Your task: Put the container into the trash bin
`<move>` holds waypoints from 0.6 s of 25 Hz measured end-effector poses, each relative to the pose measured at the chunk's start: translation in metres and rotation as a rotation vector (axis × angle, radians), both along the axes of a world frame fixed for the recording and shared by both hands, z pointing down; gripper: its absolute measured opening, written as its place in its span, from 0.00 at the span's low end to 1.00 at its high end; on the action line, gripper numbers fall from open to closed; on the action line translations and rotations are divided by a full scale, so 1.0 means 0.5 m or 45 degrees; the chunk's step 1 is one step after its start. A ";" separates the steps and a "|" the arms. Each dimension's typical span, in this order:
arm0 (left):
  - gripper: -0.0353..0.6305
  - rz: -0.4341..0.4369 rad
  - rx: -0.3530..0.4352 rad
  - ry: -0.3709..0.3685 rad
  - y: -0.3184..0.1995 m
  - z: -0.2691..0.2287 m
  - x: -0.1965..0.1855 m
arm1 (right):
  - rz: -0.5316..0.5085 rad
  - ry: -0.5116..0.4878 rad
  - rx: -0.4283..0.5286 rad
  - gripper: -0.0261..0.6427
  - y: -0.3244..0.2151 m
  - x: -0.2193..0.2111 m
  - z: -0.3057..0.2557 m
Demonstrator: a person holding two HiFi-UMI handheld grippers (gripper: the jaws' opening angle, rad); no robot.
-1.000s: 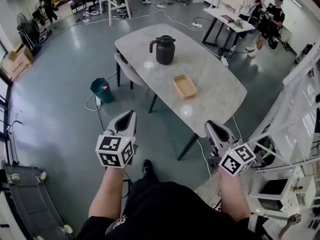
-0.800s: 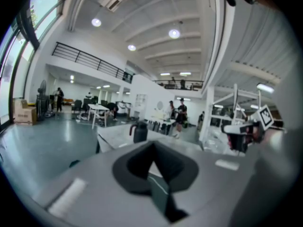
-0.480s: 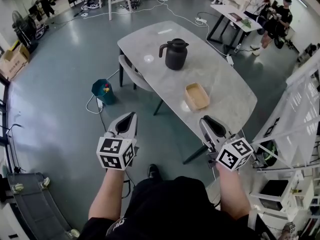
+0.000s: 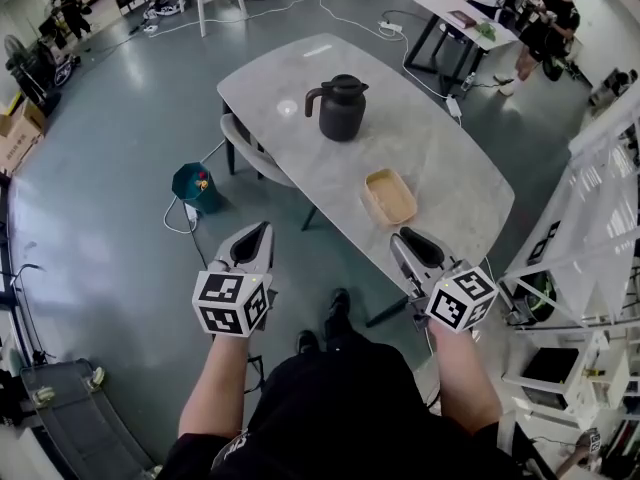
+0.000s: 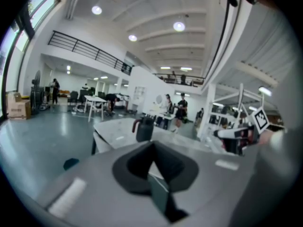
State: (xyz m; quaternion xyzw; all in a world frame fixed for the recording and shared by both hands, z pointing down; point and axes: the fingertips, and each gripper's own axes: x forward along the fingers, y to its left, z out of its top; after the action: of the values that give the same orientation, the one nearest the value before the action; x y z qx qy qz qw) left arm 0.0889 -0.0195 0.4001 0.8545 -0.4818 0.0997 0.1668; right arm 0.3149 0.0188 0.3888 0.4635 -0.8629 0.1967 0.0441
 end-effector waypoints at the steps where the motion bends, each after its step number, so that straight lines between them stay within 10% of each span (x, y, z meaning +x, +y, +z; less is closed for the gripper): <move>1: 0.07 -0.001 -0.009 0.002 -0.014 0.004 0.006 | 0.001 0.007 -0.011 0.17 -0.015 0.008 0.011; 15: 0.07 0.019 -0.041 -0.132 -0.224 0.026 0.129 | -0.068 0.105 -0.205 0.26 -0.220 0.117 0.184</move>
State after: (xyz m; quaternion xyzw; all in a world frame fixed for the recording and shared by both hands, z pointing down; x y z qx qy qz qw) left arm 0.1533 -0.1317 0.4131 0.8489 -0.4818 0.1529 0.1545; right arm 0.3736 -0.0910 0.4811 0.4429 -0.8538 0.2449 0.1221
